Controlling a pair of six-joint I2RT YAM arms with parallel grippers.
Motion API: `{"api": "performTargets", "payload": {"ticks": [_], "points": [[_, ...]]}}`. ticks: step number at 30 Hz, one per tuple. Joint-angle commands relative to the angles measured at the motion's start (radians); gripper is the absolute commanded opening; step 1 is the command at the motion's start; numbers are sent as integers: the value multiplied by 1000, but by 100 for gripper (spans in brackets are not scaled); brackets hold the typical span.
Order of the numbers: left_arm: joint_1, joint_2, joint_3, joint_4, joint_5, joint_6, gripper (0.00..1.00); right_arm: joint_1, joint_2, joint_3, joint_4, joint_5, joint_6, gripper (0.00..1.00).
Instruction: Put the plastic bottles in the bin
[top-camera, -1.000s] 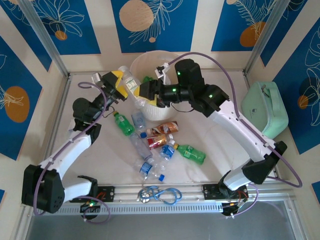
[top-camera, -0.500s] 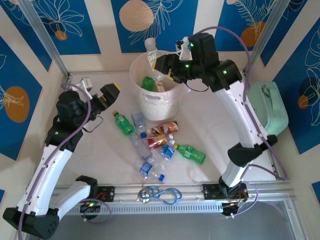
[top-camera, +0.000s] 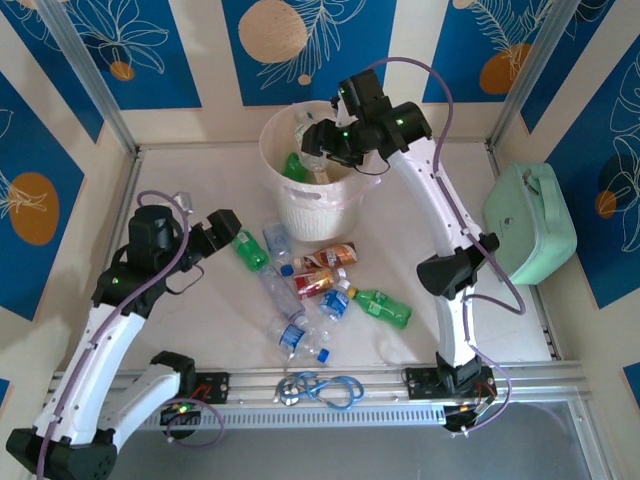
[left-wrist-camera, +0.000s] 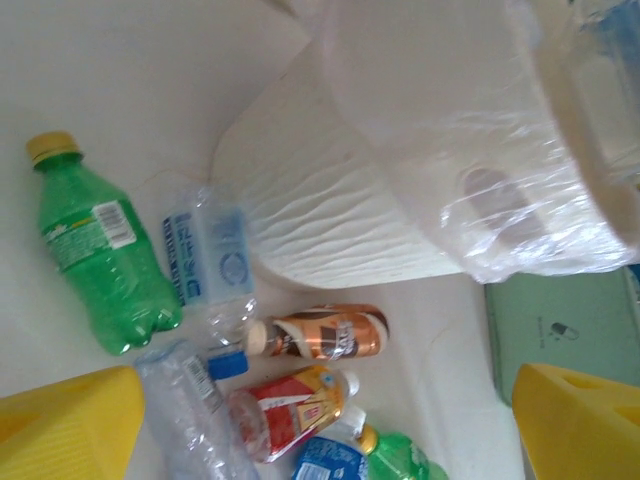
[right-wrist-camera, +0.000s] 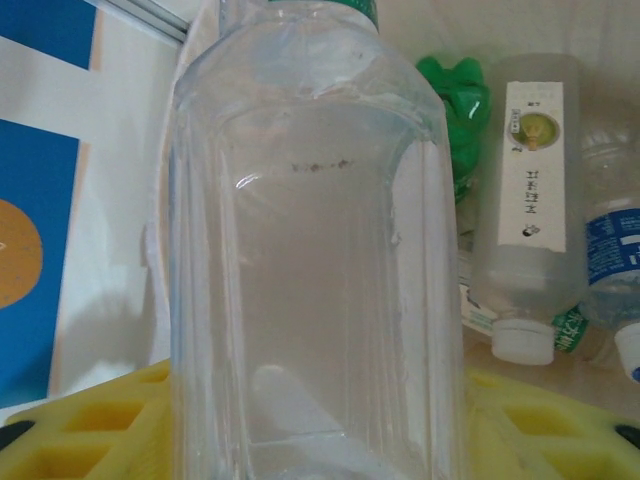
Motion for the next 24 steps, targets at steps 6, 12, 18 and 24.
{"api": "performTargets", "payload": {"ticks": [6, 12, 18, 24], "points": [[5, -23, -53, -47, -19, -11, 91, 2, 26, 37, -23, 22, -61, 77], [6, -24, -65, -77, -42, -8, 91, 3, 26, 85, -37, 29, -66, 84], [5, -23, -68, -120, -77, -7, 89, 48, -35, 104, -57, 82, -83, 84], [8, 2, -71, -164, -122, -6, 86, 174, -203, -34, -46, 241, -115, 84]]}}
